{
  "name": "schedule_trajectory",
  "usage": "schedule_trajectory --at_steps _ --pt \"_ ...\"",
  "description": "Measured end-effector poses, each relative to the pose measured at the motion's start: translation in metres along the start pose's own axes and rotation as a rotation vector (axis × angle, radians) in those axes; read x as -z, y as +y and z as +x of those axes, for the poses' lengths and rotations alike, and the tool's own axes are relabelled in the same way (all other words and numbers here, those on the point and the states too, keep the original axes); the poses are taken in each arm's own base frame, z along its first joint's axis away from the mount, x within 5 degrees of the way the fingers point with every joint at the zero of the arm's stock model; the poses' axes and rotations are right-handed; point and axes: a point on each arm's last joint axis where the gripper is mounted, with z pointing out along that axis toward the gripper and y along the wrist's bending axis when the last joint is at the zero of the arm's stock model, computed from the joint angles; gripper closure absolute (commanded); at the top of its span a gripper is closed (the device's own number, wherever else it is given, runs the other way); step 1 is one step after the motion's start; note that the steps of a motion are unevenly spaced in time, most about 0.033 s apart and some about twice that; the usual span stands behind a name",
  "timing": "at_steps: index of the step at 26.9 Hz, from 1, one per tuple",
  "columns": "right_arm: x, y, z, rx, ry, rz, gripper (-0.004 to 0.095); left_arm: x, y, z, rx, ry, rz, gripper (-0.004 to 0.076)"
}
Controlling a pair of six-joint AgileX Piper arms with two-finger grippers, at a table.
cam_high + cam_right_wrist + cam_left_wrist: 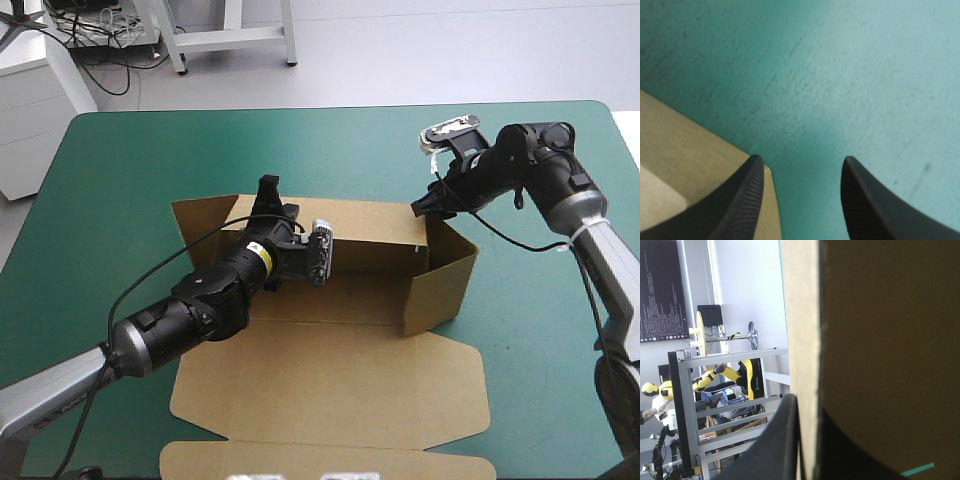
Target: Fold the box
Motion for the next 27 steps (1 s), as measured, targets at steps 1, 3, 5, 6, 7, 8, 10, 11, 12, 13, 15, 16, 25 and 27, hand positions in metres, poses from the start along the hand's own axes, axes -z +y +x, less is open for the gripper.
schedule_trajectory --at_steps 1,3,5,6,7,8,10,11,12,13,15,16,25,27 --pt "0.000 0.000 0.003 -0.002 0.027 -0.010 0.0468 0.000 0.000 0.000 -0.001 0.000 -0.001 0.0734" --pt "-0.002 0.001 0.010 -0.005 0.086 -0.031 0.0468 0.000 0.000 0.000 -0.001 0.000 -0.001 0.0734" --pt "-0.003 0.004 0.018 -0.010 0.113 -0.047 0.0470 0.000 0.000 0.000 -0.001 -0.001 -0.001 0.0734" --pt "0.001 0.006 0.022 -0.014 0.111 -0.057 0.0470 0.000 0.000 0.000 -0.002 -0.001 -0.001 0.0734" --pt "0.004 0.008 0.024 -0.013 0.104 -0.061 0.0470 0.000 0.000 0.000 -0.002 -0.001 -0.001 0.0734" --pt "0.006 0.009 0.027 -0.014 0.098 -0.063 0.0470 0.000 0.000 0.000 -0.002 -0.001 -0.001 0.0734" --pt "0.015 0.013 0.033 -0.014 0.076 -0.067 0.0471 0.000 0.000 0.000 -0.002 -0.001 -0.001 0.0734" --pt "0.018 0.015 0.037 -0.012 0.069 -0.070 0.0470 0.000 0.000 0.000 -0.002 -0.001 -0.001 0.0734" --pt "0.019 0.017 0.042 -0.013 0.067 -0.074 0.0471 0.000 0.000 0.000 -0.002 -0.001 -0.001 0.0734" --pt "0.023 0.019 0.046 -0.011 0.053 -0.078 0.0471 0.000 0.000 0.000 -0.002 -0.001 -0.001 0.0734" --pt "0.026 0.022 0.054 -0.011 0.027 -0.087 0.0471 0.000 0.000 0.000 -0.002 -0.001 -0.001 0.0734" --pt "0.027 0.024 0.059 -0.009 0.011 -0.094 0.0473 0.000 0.000 0.000 -0.002 -0.001 -0.001 0.0734" --pt "0.034 0.042 0.095 0.003 -0.081 -0.167 0.0488 0.000 0.000 0.000 -0.002 -0.002 -0.001 0.0734" --pt "0.035 0.045 0.100 0.015 -0.103 -0.189 0.0488 0.000 0.000 0.000 -0.002 -0.002 -0.001 0.0734"
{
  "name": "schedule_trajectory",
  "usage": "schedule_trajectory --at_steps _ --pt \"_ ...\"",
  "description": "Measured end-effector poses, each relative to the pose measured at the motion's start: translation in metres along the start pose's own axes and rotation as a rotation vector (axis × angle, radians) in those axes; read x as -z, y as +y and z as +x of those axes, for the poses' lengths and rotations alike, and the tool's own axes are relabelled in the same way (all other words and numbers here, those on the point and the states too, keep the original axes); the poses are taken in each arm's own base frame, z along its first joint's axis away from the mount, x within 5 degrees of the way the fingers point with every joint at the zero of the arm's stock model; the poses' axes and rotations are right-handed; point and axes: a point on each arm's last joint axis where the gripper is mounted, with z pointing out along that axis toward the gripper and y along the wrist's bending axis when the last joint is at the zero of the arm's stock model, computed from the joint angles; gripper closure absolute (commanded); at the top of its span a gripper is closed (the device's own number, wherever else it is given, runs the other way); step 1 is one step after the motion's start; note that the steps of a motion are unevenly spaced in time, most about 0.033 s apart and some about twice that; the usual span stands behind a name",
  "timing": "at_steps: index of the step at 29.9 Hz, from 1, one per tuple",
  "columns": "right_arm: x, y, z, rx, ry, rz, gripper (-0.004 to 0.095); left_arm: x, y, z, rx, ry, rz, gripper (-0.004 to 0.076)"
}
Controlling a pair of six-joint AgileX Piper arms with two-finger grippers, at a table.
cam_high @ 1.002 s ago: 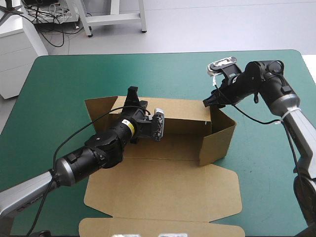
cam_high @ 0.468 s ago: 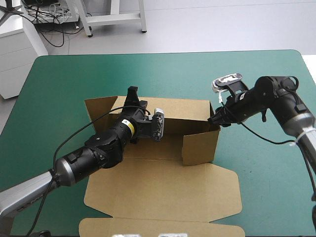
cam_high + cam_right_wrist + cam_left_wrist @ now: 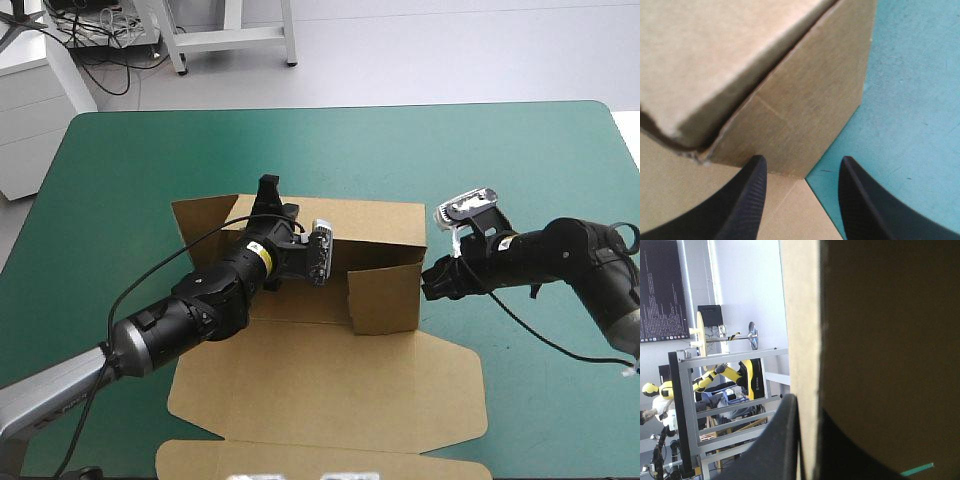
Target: Fold the box
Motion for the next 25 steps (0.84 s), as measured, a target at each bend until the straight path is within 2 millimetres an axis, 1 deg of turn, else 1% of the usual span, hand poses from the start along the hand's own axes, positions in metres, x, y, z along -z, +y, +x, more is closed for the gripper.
schedule_trajectory --at_steps 5,17,22,25 --pt "-0.004 0.006 0.009 -0.007 -0.030 -0.054 0.0488 0.000 -0.001 0.000 -0.001 0.002 0.002 0.0734" --pt "-0.008 0.021 0.011 0.059 -0.024 -0.106 0.0490 0.000 -0.001 0.002 -0.004 0.016 0.002 0.0734" --pt "-0.004 0.022 0.012 0.087 -0.026 -0.086 0.0490 0.000 0.000 0.002 -0.010 0.019 -0.001 0.0734" --pt "0.004 0.023 0.013 0.106 -0.043 -0.068 0.0491 0.000 0.000 0.002 -0.022 0.022 -0.006 0.0734"
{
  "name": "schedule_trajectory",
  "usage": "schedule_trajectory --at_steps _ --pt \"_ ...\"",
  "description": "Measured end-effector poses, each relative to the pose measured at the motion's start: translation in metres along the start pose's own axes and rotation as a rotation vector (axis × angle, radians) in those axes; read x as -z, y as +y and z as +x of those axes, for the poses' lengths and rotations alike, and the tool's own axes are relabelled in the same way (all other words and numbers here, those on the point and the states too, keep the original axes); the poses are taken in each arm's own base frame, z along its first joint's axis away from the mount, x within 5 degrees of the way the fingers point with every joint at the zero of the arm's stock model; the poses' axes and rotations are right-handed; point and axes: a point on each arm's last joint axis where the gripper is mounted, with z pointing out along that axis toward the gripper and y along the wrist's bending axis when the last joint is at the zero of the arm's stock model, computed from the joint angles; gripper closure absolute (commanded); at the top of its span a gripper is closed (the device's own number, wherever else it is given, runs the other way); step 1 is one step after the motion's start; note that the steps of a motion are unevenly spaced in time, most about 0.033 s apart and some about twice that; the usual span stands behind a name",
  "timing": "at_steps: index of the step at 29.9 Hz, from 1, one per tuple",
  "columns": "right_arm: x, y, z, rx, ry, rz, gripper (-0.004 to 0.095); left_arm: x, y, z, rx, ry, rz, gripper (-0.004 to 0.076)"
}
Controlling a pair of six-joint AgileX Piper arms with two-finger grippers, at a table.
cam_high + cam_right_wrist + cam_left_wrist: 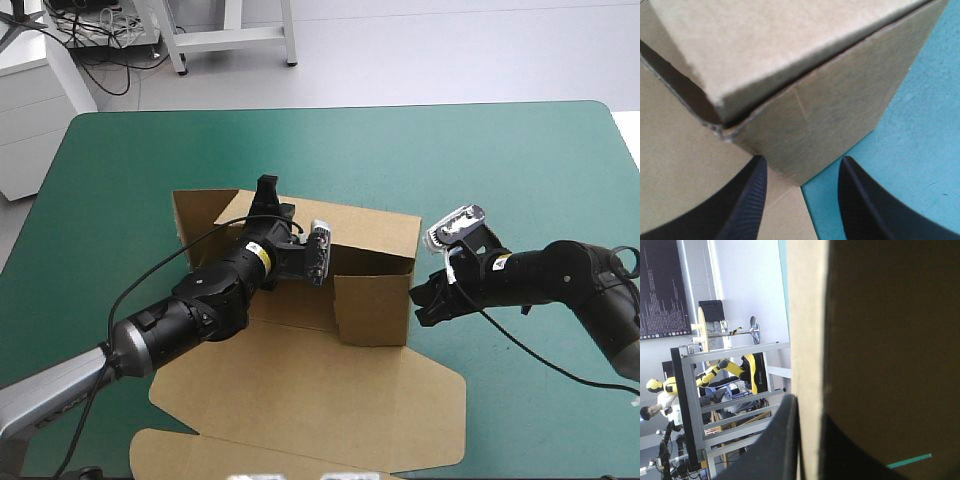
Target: Fold the box
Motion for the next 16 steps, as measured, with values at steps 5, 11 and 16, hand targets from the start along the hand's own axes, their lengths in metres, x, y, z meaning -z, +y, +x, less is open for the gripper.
schedule_trajectory --at_steps 5,11,16 --pt "0.0077 0.0056 -0.0003 -0.011 -0.025 -0.004 0.0491 0.0000 0.0004 0.0000 -0.007 0.000 -0.004 0.0734" --pt "0.0077 0.0066 -0.0008 -0.045 -0.031 -0.014 0.0495 0.0000 0.0006 0.0000 -0.012 0.000 -0.007 0.0734" --pt "0.0076 0.0051 -0.0027 -0.102 -0.053 0.001 0.0535 -0.0003 0.0006 -0.0001 -0.008 0.000 -0.008 0.0734"
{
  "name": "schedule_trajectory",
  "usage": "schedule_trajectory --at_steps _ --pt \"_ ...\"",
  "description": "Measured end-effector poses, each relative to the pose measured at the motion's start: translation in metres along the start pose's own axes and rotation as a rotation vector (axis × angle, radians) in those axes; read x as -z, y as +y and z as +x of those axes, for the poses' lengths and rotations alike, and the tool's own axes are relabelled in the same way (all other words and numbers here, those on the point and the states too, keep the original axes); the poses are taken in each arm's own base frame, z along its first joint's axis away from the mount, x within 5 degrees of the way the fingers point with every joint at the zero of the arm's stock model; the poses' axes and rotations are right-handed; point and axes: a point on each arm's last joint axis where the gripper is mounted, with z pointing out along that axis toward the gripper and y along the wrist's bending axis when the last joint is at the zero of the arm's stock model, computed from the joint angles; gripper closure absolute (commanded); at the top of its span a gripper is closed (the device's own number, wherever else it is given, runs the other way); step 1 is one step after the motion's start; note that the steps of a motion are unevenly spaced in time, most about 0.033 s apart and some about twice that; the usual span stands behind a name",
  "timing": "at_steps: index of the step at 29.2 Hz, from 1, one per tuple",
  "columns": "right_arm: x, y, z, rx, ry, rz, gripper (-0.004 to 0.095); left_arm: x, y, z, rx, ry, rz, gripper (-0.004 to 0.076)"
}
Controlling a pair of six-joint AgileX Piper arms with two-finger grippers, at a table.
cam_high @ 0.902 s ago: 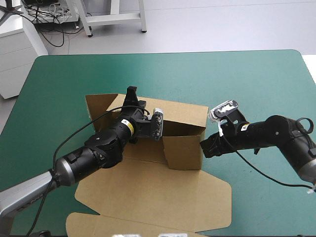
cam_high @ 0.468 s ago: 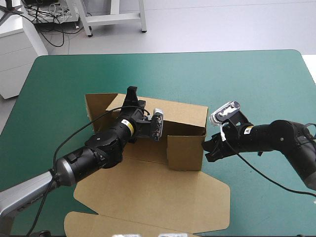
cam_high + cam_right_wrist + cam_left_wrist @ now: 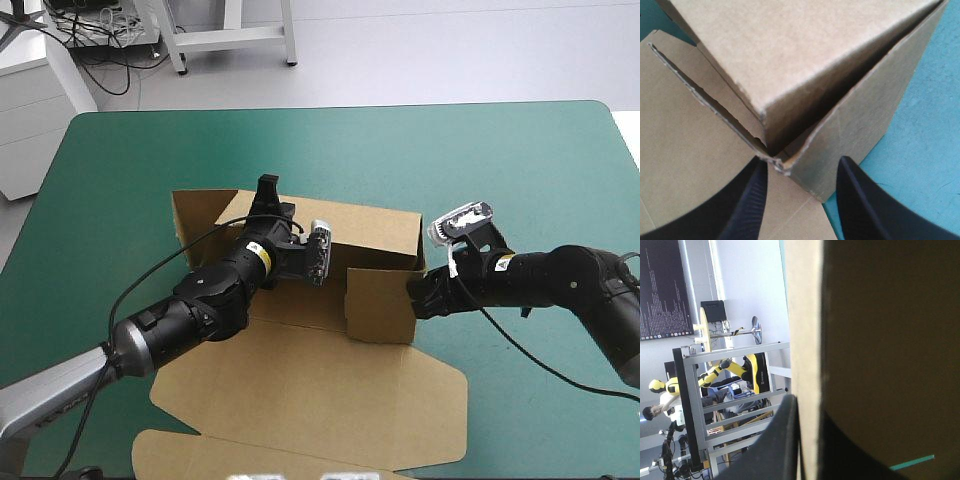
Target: Fold the box
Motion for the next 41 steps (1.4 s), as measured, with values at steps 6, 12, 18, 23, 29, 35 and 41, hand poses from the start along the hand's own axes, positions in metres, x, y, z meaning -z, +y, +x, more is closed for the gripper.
schedule_trajectory --at_steps 6,12,18,23,29,35,41 --pt "-0.005 0.001 0.001 -0.039 -0.019 0.018 0.0534 0.000 0.000 0.000 0.010 0.001 -0.005 0.0734" --pt "-0.015 0.018 -0.003 0.070 -0.084 0.036 0.0534 -0.001 0.000 0.001 0.029 0.006 -0.008 0.0734" --pt "-0.017 0.019 -0.002 0.065 -0.080 0.105 0.0526 0.000 0.006 0.001 0.079 0.018 -0.018 0.0734" --pt "-0.025 0.015 -0.003 0.026 -0.079 0.131 0.0526 0.000 0.008 0.002 0.099 0.031 -0.016 0.0734" --pt "-0.051 0.007 -0.004 -0.005 -0.037 0.142 0.0526 0.000 0.007 0.002 0.111 0.034 0.002 0.0734" --pt "-0.056 0.004 -0.007 -0.001 -0.069 0.155 0.0526 0.000 0.005 0.002 0.061 0.032 0.024 0.0734" --pt "-0.058 0.003 -0.009 0.002 -0.097 0.163 0.0524 0.000 0.002 0.004 0.038 0.034 0.027 0.0734"
